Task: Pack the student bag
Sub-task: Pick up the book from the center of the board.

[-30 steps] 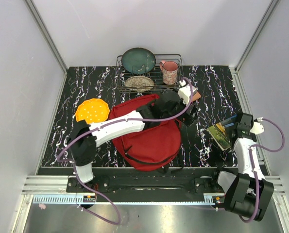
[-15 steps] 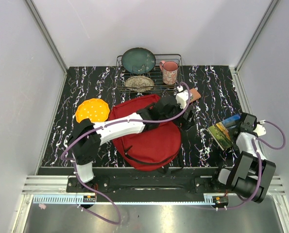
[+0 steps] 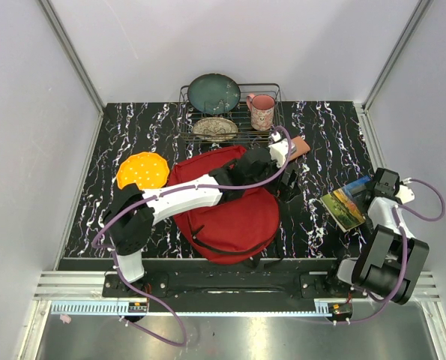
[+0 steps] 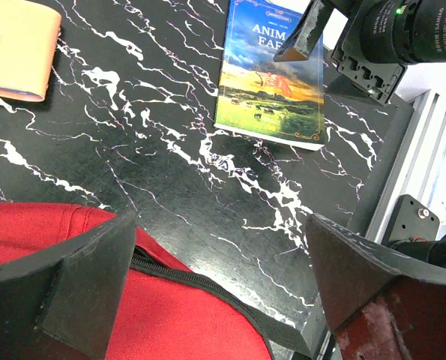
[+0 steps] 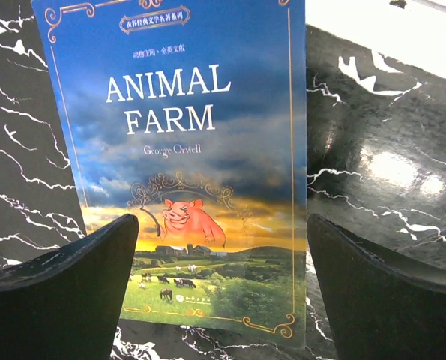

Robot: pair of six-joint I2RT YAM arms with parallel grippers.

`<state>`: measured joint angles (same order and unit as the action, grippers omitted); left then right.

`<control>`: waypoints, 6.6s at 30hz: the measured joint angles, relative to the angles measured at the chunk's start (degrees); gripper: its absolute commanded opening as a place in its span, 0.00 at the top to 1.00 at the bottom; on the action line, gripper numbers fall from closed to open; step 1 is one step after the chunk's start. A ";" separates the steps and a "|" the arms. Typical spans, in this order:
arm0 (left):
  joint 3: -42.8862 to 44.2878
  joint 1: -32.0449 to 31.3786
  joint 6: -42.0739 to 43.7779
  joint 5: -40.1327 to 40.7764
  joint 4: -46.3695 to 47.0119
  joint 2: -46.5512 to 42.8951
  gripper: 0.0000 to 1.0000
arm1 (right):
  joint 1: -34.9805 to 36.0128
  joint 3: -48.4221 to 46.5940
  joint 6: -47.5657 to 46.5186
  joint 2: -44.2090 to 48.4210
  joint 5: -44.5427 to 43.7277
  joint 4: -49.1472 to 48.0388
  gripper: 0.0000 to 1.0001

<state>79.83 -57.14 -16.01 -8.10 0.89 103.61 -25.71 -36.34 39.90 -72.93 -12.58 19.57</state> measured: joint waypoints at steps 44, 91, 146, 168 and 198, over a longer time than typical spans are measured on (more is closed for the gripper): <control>-5.14 4.52 -1.42 -3.19 2.05 -2.10 0.01 | -0.33 -7.61 -11.76 -16.50 22.99 -7.45 1.00; 36.65 10.25 -2.01 -17.79 -10.69 39.06 0.01 | 13.51 -5.11 -5.95 -9.81 20.28 -1.90 0.35; 33.03 14.01 -13.57 -36.28 1.86 37.88 0.63 | 10.99 10.56 2.08 -6.58 31.65 -30.67 1.00; 13.75 12.90 -13.60 -30.47 2.32 23.96 0.10 | 12.57 7.43 0.00 15.85 34.95 -14.51 1.00; -20.70 17.35 -19.93 -13.16 20.83 -17.62 0.01 | 15.23 -1.05 5.64 26.75 72.98 -25.97 1.00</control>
<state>59.13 -39.79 -35.94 -21.26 21.71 86.00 -10.48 -37.39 45.54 -46.17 60.40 -6.39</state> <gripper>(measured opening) 0.988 0.021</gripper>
